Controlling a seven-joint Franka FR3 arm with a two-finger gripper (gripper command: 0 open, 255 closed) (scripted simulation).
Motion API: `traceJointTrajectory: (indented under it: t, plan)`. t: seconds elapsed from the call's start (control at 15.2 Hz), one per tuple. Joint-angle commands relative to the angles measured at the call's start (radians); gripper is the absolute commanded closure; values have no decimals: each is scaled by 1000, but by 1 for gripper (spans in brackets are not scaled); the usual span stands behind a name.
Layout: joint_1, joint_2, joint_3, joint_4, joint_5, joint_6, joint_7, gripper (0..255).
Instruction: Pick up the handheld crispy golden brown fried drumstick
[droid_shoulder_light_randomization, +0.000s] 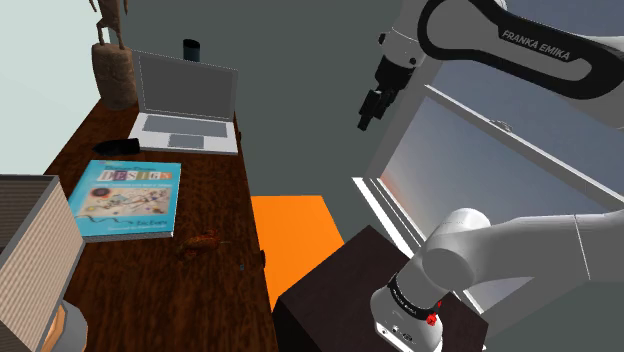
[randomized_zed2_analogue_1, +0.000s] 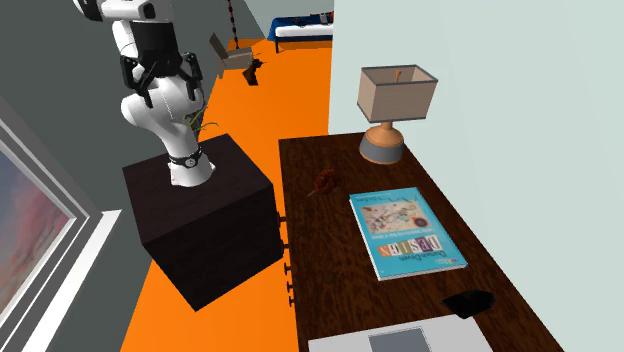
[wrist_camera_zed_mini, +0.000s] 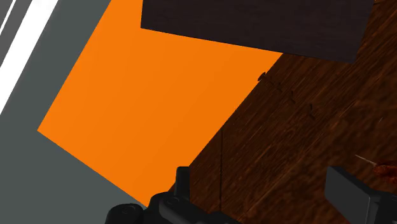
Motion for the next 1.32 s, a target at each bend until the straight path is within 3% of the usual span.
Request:
traceJointTrajectory:
  t: [0.0, 0.66, 1.25]
  plan:
    - [0, 0, 0, 0, 0, 0, 0, 0]
    - [116, 123, 15, -173, 74, 351, -108, 0]
    - [228, 317, 41, -242, 147, 663, -225, 0]
